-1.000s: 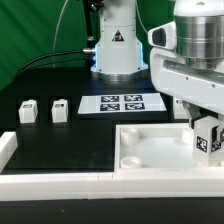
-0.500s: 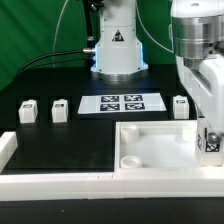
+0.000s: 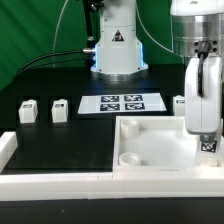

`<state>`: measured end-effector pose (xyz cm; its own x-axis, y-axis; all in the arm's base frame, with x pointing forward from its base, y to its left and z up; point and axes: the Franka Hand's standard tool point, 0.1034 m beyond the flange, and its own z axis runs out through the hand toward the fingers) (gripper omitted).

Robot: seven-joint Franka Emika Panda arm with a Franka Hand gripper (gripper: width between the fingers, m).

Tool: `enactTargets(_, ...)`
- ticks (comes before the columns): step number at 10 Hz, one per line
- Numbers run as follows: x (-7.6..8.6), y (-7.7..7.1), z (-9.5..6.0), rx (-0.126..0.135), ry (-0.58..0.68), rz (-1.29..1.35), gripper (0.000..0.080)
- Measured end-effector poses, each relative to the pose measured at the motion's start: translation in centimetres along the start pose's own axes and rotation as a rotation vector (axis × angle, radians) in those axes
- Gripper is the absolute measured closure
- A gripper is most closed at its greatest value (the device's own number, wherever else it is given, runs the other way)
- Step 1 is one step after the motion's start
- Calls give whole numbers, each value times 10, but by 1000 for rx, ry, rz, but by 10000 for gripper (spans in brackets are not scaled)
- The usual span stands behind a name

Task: Assemble one leg

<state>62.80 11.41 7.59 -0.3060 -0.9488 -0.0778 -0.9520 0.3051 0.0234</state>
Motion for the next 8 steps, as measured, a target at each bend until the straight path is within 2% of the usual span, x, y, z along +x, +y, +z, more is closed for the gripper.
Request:
enactTargets(1,-1,1,1,-4,-3,-32,507)
enactTargets(2,-1,2,1,-4,-4,-33,416)
enactTargets(3,-2,2,1,-4,-4,-37,271)
enactTargets(4,-2,2,1,-4,-4,-39,188)
enactTargets(8,-2,2,1,-4,-4,-44,151)
